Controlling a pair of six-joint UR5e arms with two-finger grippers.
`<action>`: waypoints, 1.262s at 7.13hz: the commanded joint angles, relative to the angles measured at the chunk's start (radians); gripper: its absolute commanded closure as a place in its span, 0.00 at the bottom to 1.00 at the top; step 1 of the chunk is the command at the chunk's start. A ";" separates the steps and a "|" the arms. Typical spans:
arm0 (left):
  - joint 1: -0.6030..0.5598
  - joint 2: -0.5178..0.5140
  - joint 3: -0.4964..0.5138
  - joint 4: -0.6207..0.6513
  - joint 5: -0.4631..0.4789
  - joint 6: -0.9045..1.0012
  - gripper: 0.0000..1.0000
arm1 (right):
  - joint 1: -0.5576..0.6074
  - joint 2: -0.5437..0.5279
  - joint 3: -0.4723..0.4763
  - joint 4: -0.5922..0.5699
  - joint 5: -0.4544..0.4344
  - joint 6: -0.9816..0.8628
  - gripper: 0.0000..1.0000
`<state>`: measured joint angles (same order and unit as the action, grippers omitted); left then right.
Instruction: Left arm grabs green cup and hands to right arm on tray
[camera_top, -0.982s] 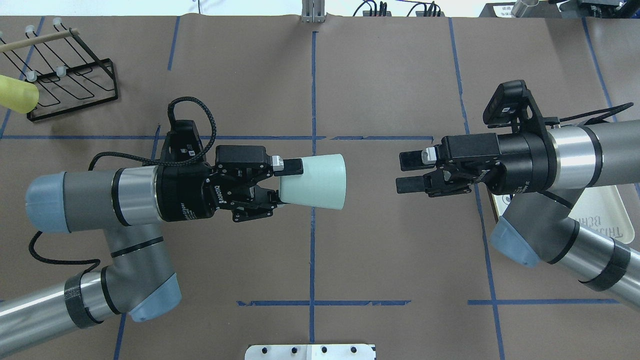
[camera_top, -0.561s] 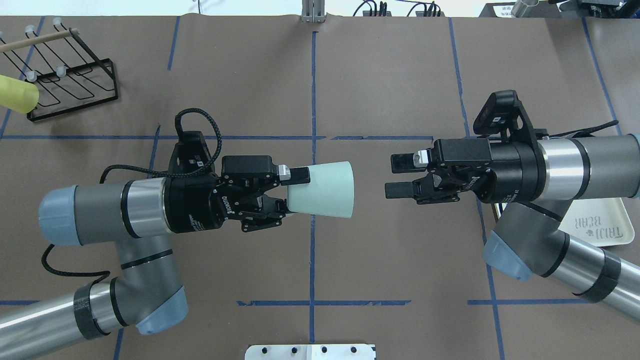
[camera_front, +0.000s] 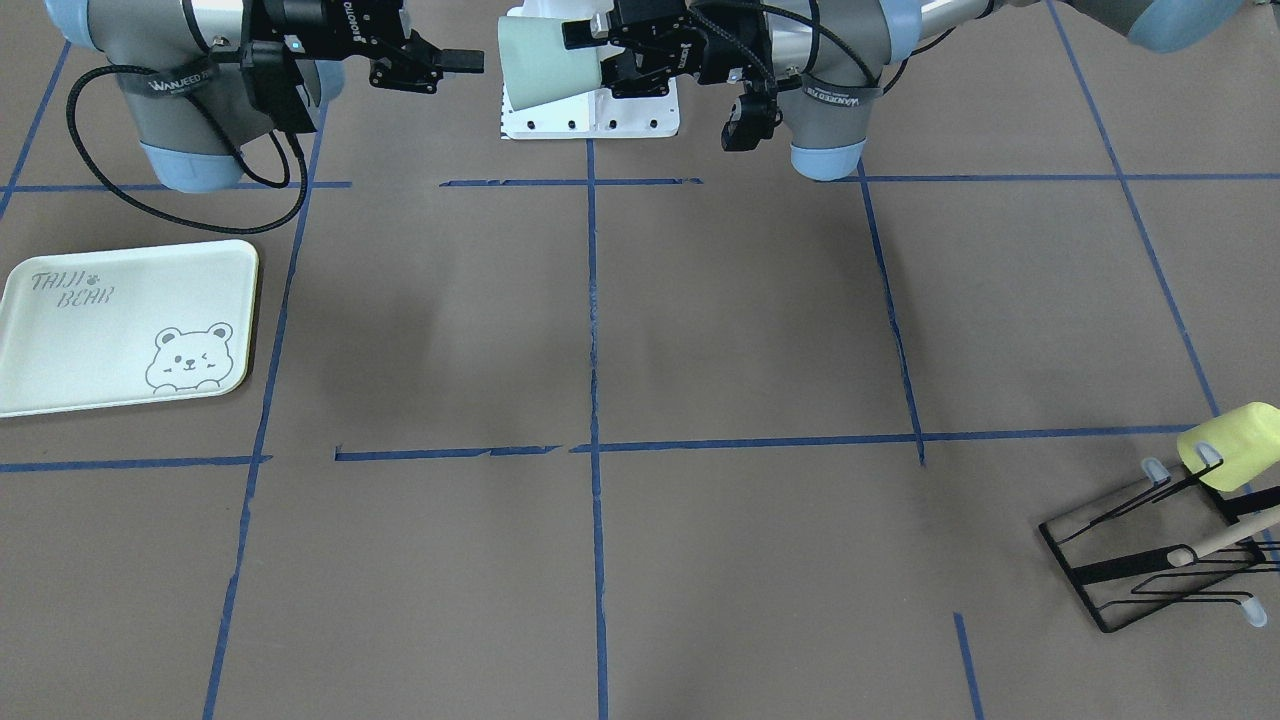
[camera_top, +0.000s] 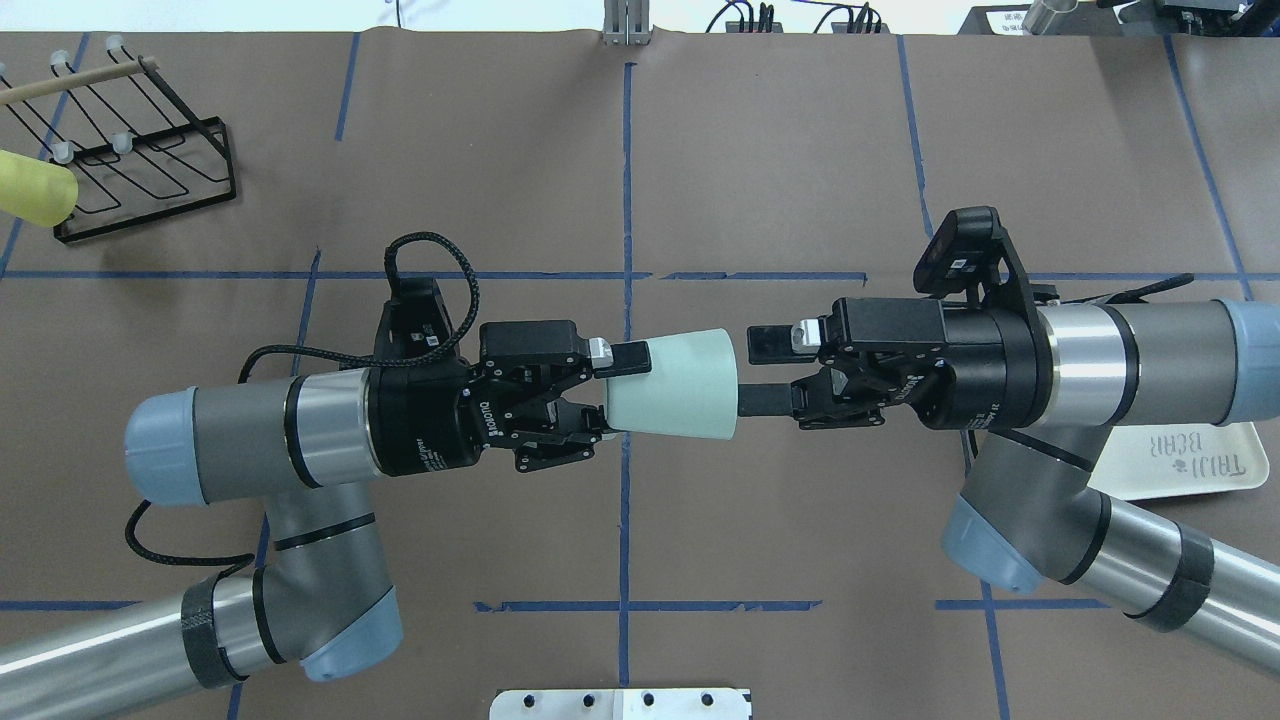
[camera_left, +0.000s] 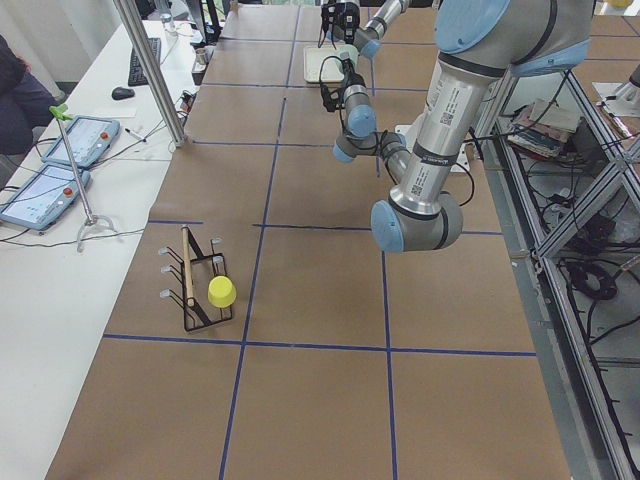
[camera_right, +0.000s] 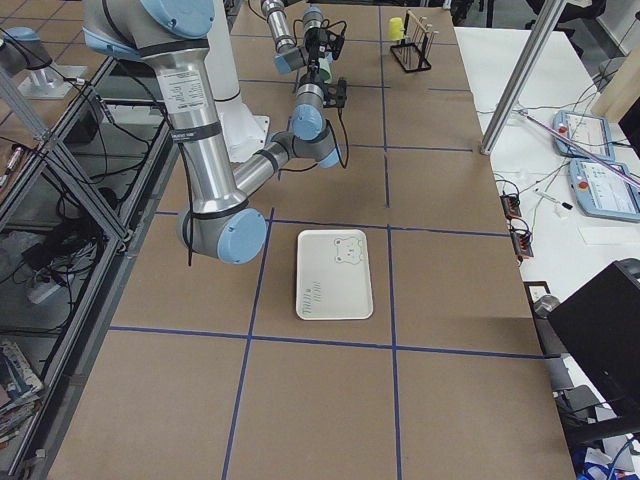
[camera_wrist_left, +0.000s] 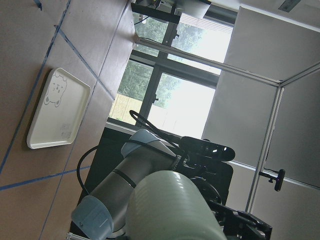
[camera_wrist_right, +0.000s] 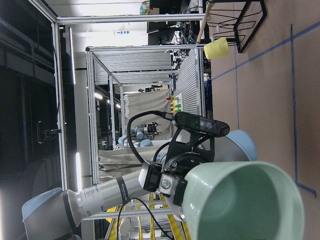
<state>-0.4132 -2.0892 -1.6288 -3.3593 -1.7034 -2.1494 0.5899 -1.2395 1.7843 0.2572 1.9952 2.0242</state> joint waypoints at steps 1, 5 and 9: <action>0.001 -0.005 0.003 0.000 0.008 -0.001 0.82 | -0.016 0.005 -0.005 0.001 -0.004 -0.004 0.02; 0.001 0.006 0.003 -0.018 0.008 -0.004 0.81 | -0.016 0.005 -0.017 -0.006 -0.016 -0.004 0.10; 0.010 0.011 0.004 -0.023 0.008 -0.004 0.81 | -0.018 0.009 -0.031 -0.004 -0.036 -0.015 0.10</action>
<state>-0.4079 -2.0791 -1.6260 -3.3821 -1.6950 -2.1541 0.5730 -1.2330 1.7553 0.2526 1.9656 2.0110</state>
